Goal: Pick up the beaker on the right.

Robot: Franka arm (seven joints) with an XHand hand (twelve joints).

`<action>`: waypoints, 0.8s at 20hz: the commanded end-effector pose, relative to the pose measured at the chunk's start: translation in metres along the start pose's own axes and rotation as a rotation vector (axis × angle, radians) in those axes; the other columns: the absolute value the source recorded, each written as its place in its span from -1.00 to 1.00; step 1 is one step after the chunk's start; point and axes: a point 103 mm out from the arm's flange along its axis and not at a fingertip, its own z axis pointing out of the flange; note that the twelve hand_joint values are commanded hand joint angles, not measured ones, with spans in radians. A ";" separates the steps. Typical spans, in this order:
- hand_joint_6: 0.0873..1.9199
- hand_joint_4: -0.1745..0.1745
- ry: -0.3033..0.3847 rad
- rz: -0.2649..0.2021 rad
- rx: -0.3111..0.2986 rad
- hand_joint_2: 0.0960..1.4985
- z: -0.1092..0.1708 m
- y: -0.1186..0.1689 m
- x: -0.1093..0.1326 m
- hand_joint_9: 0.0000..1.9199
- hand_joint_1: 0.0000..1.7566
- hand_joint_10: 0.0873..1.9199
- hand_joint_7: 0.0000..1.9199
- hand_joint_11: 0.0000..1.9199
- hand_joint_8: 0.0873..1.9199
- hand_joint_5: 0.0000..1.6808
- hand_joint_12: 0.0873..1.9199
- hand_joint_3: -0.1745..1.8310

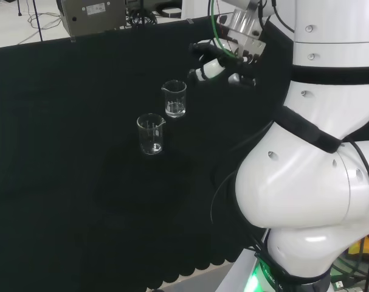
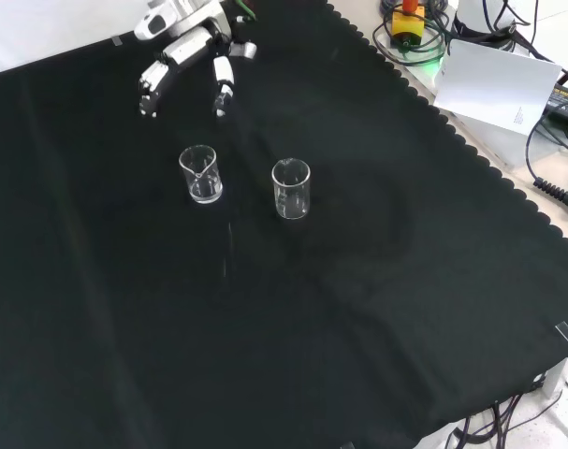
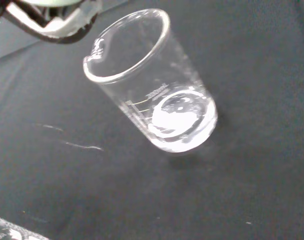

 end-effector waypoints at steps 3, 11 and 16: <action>-1.00 -0.17 0.050 -0.061 -0.011 -0.37 0.038 0.014 0.007 -0.63 -0.10 -0.36 -0.85 -0.90 -0.35 -0.58 0.44 -0.29; -1.00 -0.18 0.075 -0.089 0.000 -0.38 0.047 0.027 -0.002 -0.66 -0.05 -0.38 -0.83 -0.93 -0.35 -0.56 0.43 -0.29; -1.00 -0.18 0.102 -0.104 -0.014 -0.38 0.051 0.031 -0.010 -0.66 -0.04 -0.38 -0.83 -0.94 -0.35 -0.56 0.44 -0.30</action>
